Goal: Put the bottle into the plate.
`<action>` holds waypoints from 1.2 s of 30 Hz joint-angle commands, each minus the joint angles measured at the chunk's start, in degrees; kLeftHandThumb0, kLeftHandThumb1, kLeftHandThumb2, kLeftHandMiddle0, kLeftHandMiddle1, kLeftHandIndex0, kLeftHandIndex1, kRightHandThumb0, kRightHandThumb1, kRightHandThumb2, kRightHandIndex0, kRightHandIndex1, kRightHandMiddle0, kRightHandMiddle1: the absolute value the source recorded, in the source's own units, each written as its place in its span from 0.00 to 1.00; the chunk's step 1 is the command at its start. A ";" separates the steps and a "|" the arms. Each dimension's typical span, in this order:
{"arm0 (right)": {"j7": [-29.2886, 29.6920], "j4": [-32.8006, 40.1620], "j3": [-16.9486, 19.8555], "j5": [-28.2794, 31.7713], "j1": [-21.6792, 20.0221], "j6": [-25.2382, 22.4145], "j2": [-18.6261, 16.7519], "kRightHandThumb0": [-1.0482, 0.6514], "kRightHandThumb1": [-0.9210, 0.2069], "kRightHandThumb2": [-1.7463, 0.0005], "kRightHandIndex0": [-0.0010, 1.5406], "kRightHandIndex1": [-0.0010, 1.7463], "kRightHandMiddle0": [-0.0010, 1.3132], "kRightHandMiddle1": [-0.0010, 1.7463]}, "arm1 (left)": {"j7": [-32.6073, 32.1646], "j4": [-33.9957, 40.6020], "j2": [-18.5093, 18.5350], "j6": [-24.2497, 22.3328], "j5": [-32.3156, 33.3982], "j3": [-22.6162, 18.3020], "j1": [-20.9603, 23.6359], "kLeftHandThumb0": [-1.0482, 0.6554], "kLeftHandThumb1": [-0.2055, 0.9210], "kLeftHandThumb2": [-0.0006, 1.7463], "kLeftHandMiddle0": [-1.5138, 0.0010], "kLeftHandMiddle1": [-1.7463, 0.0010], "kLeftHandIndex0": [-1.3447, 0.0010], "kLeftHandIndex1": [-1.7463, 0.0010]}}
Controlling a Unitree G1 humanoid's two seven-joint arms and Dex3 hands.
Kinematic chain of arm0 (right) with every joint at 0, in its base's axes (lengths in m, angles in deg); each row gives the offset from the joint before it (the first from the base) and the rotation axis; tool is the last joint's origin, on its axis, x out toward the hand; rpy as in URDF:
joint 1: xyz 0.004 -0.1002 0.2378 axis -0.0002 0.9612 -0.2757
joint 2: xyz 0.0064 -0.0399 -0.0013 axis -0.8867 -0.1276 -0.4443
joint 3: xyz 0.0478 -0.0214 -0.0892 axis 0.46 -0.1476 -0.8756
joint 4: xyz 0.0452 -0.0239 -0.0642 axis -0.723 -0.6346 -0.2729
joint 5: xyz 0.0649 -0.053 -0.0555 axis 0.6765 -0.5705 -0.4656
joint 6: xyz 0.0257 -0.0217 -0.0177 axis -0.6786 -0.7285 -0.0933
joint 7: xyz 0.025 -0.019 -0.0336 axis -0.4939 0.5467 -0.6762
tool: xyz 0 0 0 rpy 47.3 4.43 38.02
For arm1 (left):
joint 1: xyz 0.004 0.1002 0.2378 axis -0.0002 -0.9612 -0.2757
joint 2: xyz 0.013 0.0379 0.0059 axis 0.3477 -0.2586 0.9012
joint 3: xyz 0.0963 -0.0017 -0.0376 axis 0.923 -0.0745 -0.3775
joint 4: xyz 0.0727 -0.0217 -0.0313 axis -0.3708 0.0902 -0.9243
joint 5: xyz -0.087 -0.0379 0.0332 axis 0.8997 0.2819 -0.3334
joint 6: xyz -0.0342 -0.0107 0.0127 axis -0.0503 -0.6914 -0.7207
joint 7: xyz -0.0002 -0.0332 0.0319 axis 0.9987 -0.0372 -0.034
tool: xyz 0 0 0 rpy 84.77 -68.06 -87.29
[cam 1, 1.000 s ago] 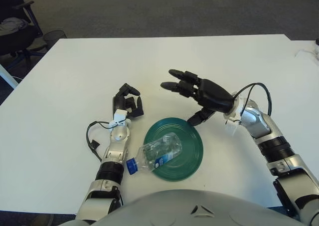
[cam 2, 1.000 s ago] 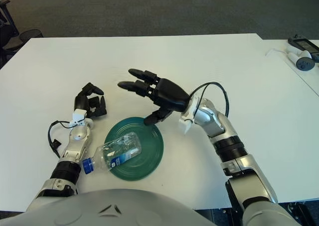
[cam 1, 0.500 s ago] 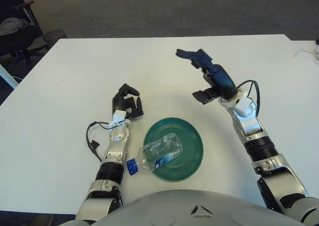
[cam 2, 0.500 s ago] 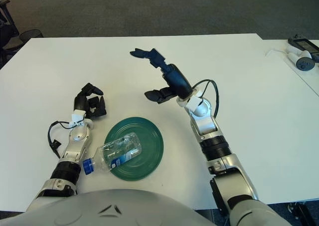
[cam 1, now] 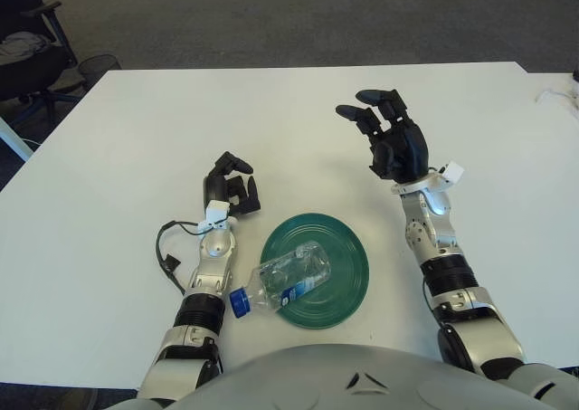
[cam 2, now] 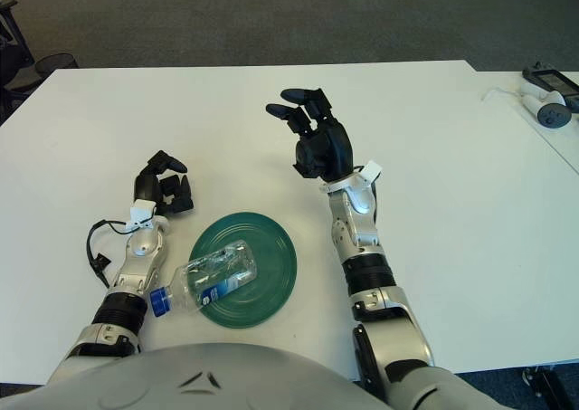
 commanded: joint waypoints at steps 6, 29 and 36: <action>-3.16 -0.67 3.06 -0.35 -1.00 -0.69 -2.16 0.29 0.34 0.44 0.10 0.58 0.00 0.70 | 0.49 -1.48 0.26 -2.63 0.01 -0.18 -1.14 0.30 0.31 0.88 0.15 0.00 0.44 0.00; 22.48 -24.70 9.10 -20.91 -0.41 12.74 -6.96 0.37 0.31 0.40 0.14 0.66 0.02 0.83 | 0.35 1.49 0.19 -5.19 -0.47 0.04 -2.09 0.29 0.28 0.90 0.13 0.00 0.42 0.00; 28.63 -30.09 9.97 -25.09 -1.57 15.45 -6.40 0.36 0.32 0.41 0.15 0.67 0.00 0.81 | 0.48 1.75 0.31 -5.45 -0.18 -0.16 -2.02 0.28 0.27 0.90 0.13 0.00 0.41 0.00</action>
